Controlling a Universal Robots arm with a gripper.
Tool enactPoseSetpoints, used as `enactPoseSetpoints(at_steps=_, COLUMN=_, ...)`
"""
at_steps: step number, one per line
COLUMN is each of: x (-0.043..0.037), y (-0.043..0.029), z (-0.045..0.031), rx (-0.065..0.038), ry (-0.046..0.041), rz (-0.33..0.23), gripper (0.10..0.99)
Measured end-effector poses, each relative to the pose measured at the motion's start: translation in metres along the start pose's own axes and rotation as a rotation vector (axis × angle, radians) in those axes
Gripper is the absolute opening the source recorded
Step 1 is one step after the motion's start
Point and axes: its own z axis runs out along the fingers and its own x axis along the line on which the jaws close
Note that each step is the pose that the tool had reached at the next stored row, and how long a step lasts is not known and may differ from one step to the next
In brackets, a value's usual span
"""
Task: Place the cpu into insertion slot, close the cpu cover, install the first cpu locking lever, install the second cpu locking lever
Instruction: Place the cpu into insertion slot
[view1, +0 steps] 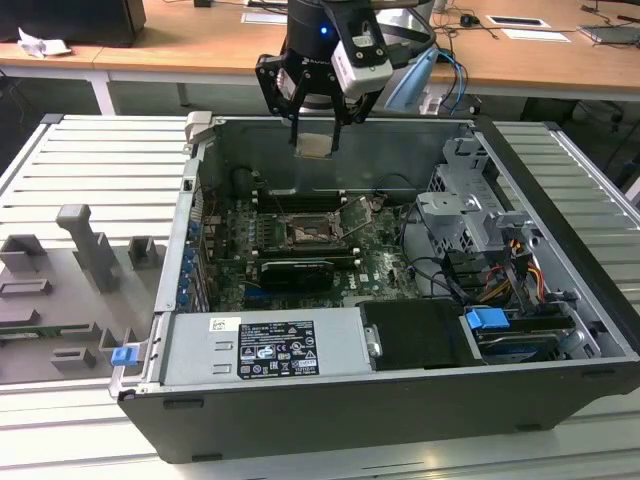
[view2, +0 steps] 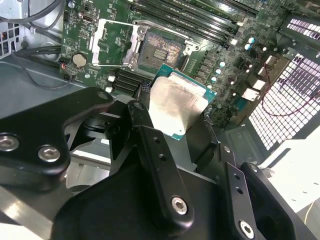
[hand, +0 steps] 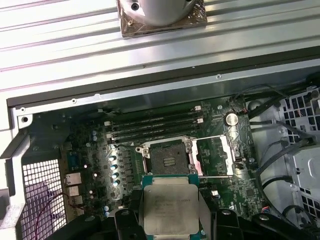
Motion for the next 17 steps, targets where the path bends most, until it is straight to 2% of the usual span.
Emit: enactPoseSetpoints(at_steps=17, x=0.0000, y=-0.0001, z=0.0008, rx=-0.001, ry=-0.0056, rz=0.062, gripper=0.533)
